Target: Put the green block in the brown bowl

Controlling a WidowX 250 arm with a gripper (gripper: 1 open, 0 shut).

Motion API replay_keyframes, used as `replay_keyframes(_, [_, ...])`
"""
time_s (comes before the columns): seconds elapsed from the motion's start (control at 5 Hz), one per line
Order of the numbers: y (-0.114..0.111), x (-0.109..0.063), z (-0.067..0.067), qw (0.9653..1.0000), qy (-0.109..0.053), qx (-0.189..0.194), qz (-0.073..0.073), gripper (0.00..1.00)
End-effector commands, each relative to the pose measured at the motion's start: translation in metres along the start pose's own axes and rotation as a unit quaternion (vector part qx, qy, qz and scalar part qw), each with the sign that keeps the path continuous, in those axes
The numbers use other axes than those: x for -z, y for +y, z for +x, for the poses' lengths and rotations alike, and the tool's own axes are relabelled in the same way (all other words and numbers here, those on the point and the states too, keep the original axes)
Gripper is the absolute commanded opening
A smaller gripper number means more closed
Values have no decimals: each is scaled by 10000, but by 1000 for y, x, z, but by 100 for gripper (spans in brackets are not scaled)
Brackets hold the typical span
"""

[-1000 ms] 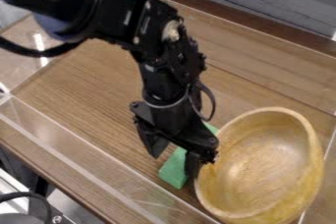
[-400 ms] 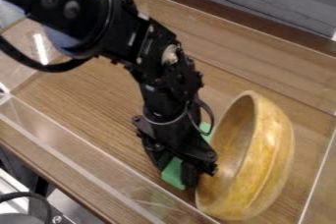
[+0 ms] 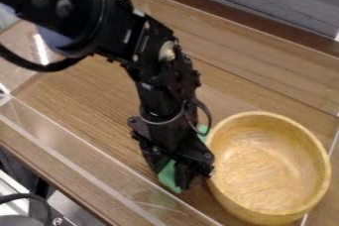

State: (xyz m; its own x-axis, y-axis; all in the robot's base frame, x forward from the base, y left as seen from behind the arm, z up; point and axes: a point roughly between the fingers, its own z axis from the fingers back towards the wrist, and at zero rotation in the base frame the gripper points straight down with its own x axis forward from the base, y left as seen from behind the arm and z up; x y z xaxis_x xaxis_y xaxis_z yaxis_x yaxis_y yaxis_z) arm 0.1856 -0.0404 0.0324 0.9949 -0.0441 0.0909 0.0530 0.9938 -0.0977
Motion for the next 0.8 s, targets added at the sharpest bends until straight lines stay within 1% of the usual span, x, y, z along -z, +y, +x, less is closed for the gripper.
replay_keyframes(0.0, [1, -11, 7, 9998, -172, -68, -26, 0])
replay_keyframes(0.6, [2, -19, 6, 9999, -58, -143, -70, 0])
